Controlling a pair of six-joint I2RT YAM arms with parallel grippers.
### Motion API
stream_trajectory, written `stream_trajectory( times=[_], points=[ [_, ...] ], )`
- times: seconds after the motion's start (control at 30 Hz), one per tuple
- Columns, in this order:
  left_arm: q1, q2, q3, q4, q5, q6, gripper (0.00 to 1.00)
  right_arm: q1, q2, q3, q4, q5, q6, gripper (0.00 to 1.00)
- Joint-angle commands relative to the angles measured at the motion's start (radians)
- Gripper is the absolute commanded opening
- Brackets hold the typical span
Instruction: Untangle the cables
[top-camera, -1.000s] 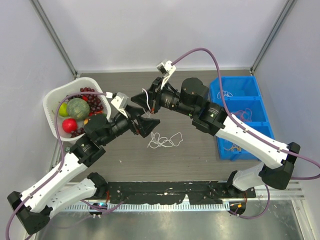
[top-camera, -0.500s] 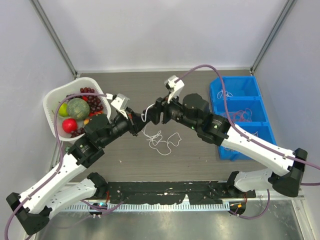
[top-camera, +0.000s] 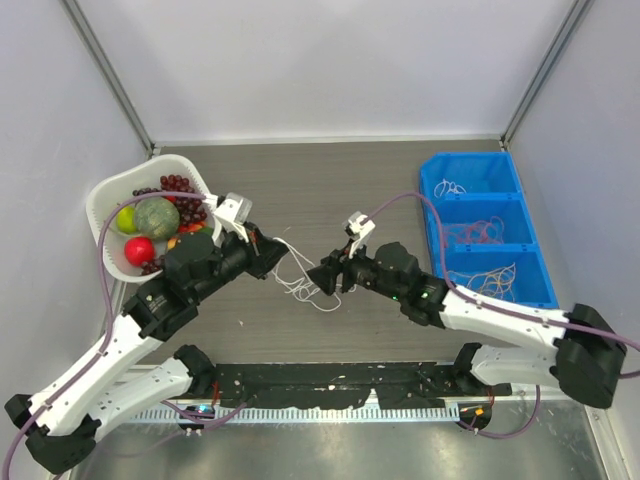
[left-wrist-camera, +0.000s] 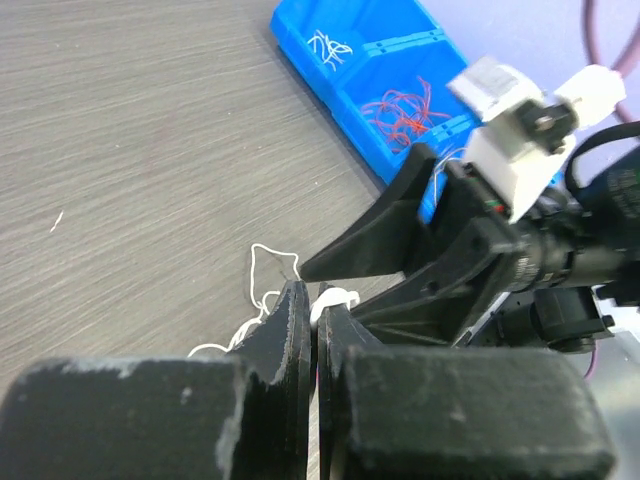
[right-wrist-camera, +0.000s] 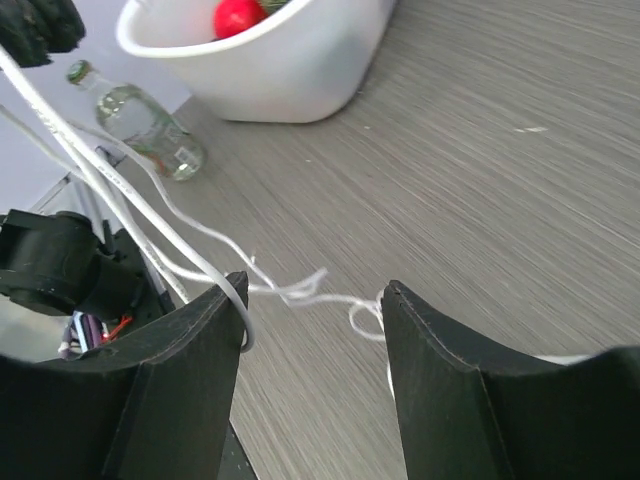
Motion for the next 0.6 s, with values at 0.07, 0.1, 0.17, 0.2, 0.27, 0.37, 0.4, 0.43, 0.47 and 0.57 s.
stream_trajectory(
  times=[0.07,0.1,0.17,0.2,0.27,0.37,0.4,0.43,0.47,0.57],
  points=[
    [0.017,-0.013,0.178,0.113,-0.066,-0.021,0.0,-0.003,0.221,-0.037,0.193,-0.223,0.005,0.61],
    [0.017,-0.008,0.192,0.103,-0.066,-0.018,0.0,-0.003,0.227,-0.037,0.198,-0.234,0.016,0.61],
    [0.017,-0.005,0.206,0.085,-0.077,-0.005,0.0,-0.003,0.18,-0.039,0.174,-0.195,0.013,0.61],
    [0.017,-0.004,0.208,0.07,-0.084,0.001,0.0,-0.004,0.125,-0.025,0.12,-0.175,0.008,0.62],
    [0.017,-0.004,0.191,0.048,-0.106,0.01,0.0,-0.004,0.039,0.017,0.01,-0.107,-0.01,0.62],
    [0.017,-0.001,0.142,0.039,-0.127,0.024,0.0,-0.004,-0.075,0.088,-0.11,-0.053,-0.032,0.63],
    [0.017,0.001,0.125,0.039,-0.137,0.024,0.0,-0.004,-0.119,0.117,-0.154,-0.05,-0.035,0.63],
    [0.017,0.004,0.105,0.045,-0.147,0.024,0.0,-0.004,-0.144,0.136,-0.173,-0.053,-0.033,0.63],
    [0.017,0.01,0.091,0.045,-0.155,0.022,0.0,-0.004,-0.178,0.14,-0.17,-0.055,-0.021,0.63],
    [0.017,0.022,0.059,0.062,-0.157,0.021,0.0,-0.003,-0.23,0.148,-0.123,-0.079,0.049,0.66]
  ],
)
